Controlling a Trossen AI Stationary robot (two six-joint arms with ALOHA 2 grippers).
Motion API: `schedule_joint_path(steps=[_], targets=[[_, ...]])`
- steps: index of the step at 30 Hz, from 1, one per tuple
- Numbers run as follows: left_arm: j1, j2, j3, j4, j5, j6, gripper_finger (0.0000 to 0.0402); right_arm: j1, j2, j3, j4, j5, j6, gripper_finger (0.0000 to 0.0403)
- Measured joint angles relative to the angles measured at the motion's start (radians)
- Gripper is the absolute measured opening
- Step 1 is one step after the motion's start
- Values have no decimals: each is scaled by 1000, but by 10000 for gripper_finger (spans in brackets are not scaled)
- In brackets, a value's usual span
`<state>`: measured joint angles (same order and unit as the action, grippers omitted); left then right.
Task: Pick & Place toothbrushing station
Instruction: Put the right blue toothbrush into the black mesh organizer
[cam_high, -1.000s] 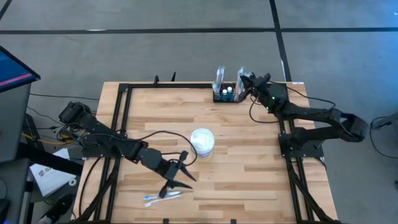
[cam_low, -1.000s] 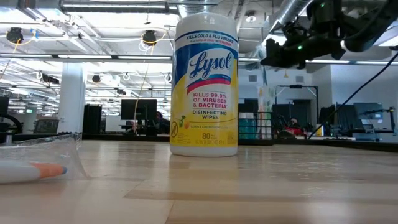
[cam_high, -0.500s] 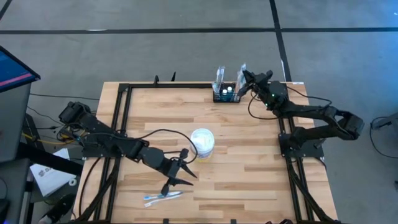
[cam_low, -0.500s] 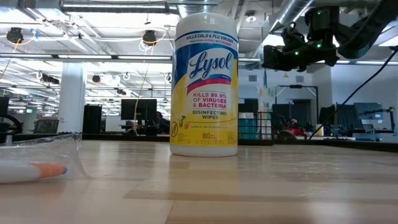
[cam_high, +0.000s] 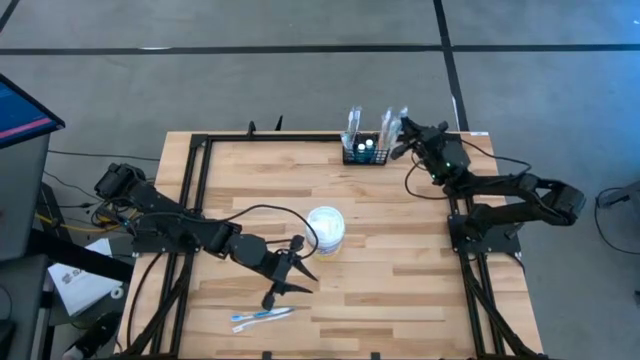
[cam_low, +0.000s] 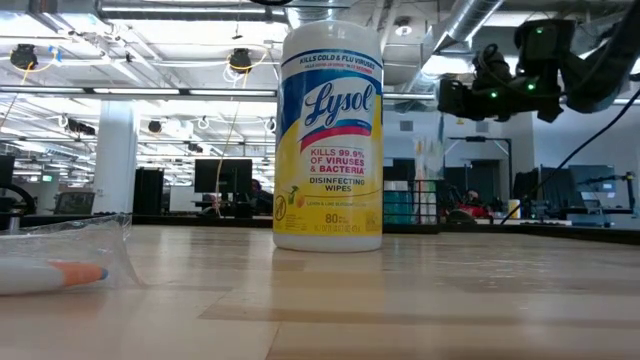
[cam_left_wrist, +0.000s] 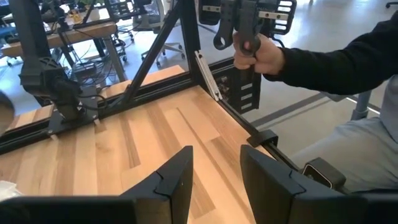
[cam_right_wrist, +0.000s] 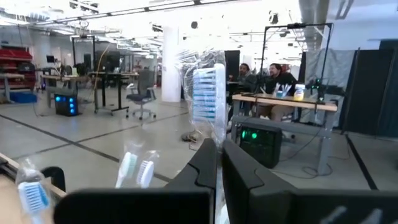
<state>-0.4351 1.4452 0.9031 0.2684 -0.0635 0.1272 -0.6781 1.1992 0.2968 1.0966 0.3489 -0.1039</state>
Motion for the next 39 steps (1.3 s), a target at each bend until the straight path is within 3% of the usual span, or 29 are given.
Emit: schedule_joint_path(steps=[10, 21, 39], targets=[[0, 0, 0, 5, 0, 26, 127, 2, 7, -9, 31, -2, 16, 0], [5, 0, 0, 8, 0, 26, 127, 4, 270, -8, 311, -6, 25, 0], [5, 1, 0, 8, 0, 33, 127, 29, 500, -8, 413, 1, 100, 0]])
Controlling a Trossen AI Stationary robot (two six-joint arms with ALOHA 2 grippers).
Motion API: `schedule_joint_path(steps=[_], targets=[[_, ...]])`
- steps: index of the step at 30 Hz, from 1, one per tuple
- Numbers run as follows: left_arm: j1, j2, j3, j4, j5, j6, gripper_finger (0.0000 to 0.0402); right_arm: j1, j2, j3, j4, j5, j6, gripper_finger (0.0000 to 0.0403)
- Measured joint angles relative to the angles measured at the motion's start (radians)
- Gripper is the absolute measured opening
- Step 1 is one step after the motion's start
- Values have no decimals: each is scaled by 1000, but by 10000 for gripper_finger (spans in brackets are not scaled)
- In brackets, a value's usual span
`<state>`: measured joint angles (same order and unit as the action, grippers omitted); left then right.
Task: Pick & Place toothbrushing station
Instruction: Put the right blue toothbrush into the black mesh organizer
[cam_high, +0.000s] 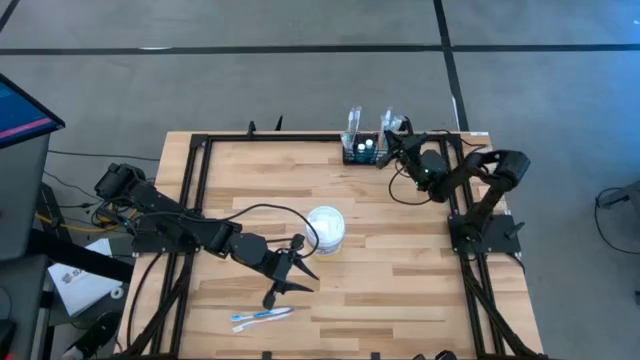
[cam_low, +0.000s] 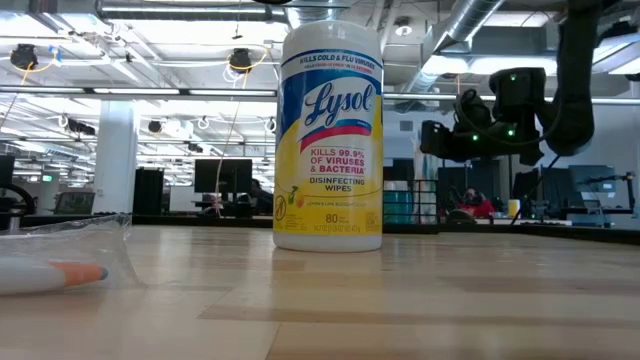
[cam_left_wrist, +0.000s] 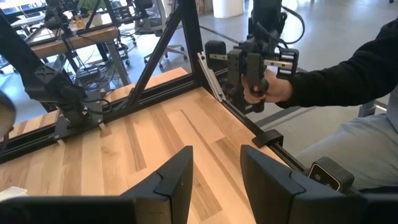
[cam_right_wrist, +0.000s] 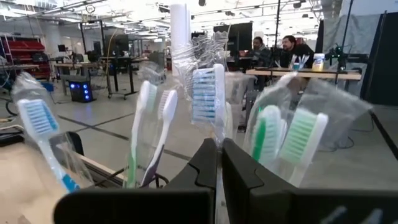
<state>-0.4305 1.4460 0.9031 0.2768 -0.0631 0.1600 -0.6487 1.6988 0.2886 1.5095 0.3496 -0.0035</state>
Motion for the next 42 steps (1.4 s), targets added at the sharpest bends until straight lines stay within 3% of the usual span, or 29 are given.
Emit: schedule_joint_path(steps=[9, 20, 42], targets=[[0, 0, 0, 0, 0, 0, 127, 0, 119, 4, 61, 3, 37, 4], [0, 0, 0, 0, 0, 0, 127, 21, 88, 2, 59, -9, 25, 57], [0, 0, 0, 0, 0, 0, 127, 60, 79, 2, 60, -9, -73, 62]])
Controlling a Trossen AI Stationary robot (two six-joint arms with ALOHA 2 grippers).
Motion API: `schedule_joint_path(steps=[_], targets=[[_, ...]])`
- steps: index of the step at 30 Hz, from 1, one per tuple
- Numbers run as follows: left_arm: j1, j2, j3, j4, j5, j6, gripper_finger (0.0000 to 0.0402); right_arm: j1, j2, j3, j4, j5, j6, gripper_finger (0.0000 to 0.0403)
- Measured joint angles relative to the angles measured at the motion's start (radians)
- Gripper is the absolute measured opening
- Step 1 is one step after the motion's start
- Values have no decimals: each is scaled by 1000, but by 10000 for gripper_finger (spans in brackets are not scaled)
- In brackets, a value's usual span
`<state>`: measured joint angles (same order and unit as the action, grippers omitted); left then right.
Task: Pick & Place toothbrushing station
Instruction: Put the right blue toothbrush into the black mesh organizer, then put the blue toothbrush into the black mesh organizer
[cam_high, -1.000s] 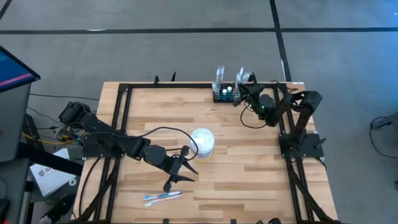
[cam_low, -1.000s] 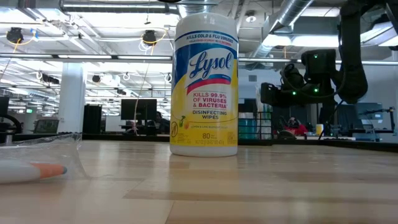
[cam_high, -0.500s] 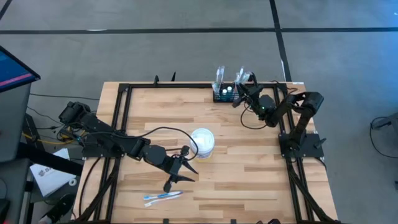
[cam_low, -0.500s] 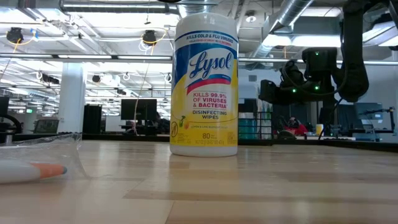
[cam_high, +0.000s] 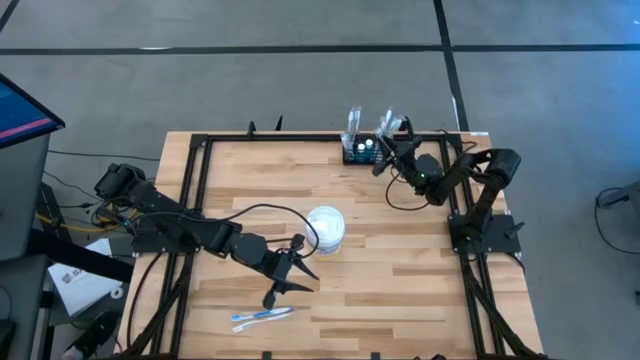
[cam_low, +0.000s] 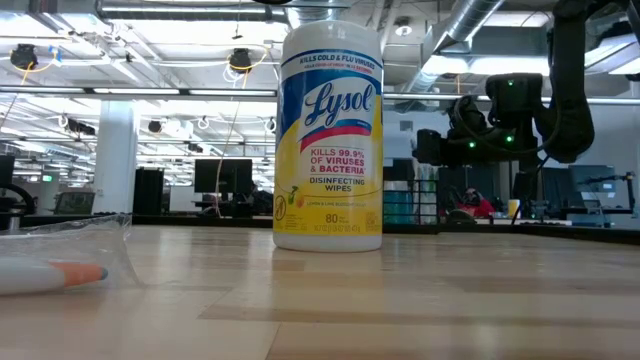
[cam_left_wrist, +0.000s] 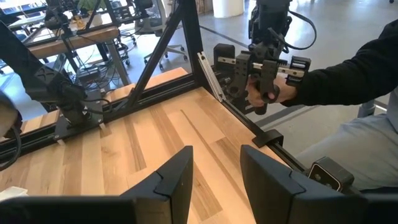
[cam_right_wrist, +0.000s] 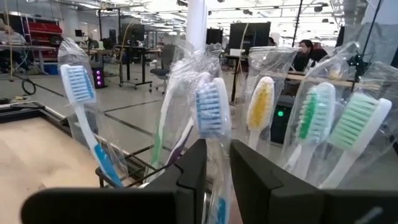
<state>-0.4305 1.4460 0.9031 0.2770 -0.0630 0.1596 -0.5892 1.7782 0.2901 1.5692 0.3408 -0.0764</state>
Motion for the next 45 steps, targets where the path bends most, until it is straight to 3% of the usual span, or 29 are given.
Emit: schedule_joint_path(steps=[12, 22, 28, 33, 45], targets=[[0, 0, 0, 0, 0, 0, 127, 0, 0, 0, -7, 0, -3, 70], [0, 0, 0, -1, 0, -6, 127, 0, 0, 0, -12, 13, -11, 159], [0, 0, 0, -1, 0, -7, 127, 7, 0, 0, -11, 30, 4, 187], [0, 0, 0, -1, 0, -7, 127, 29, 0, 0, -2, 35, -3, 185], [0, 0, 0, -8, 0, -18, 127, 106, -39, -1, -2, 185, -87, 154]])
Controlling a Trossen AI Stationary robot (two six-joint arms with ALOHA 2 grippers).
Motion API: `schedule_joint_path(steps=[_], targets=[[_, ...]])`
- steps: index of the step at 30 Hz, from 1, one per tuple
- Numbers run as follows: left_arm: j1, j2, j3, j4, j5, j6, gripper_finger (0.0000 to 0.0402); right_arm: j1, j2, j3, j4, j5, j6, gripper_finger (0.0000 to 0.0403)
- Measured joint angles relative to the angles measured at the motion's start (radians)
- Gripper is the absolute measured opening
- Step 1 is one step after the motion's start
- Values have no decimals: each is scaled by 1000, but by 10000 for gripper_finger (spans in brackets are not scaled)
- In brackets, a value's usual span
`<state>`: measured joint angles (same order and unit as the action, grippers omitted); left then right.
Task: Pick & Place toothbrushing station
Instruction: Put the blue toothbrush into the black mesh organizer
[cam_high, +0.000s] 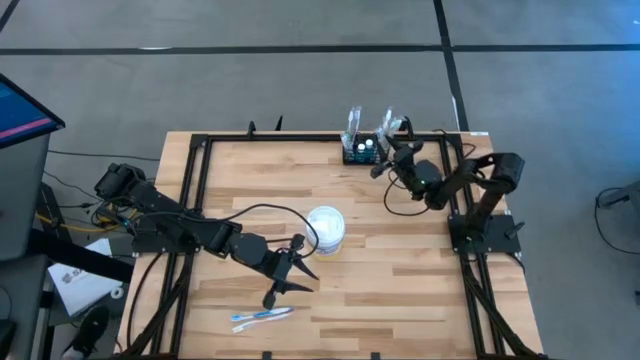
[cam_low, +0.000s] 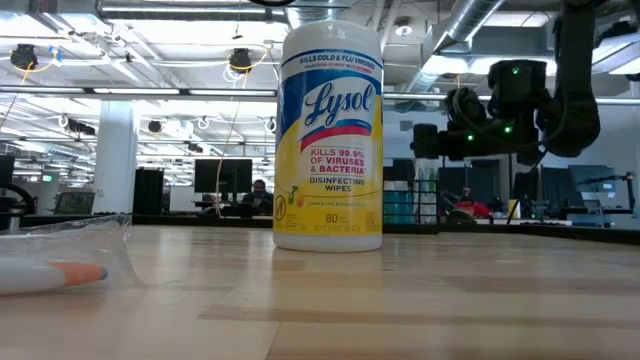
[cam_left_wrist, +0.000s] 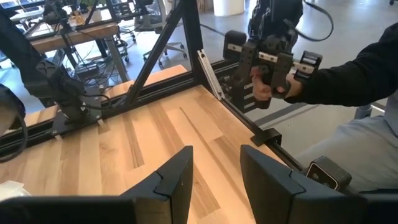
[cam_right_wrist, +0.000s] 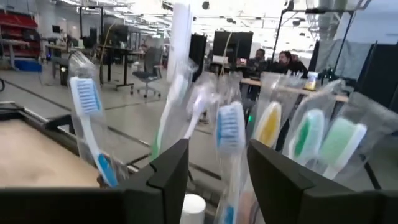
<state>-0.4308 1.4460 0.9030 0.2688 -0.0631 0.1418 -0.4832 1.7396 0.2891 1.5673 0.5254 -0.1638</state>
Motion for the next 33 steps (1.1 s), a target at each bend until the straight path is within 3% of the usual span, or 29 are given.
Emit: schedule_joint_path(steps=[5, 19, 33], targets=[[0, 0, 0, 0, 0, -19, 127, 31, -98, -28, -8, 19, -30, 154], [-10, 0, 0, 0, 0, -30, 127, 222, -428, -72, -283, 56, -30, 146], [-102, 0, 0, -29, 0, -267, 127, 392, -571, -72, -419, 56, -30, 122]])
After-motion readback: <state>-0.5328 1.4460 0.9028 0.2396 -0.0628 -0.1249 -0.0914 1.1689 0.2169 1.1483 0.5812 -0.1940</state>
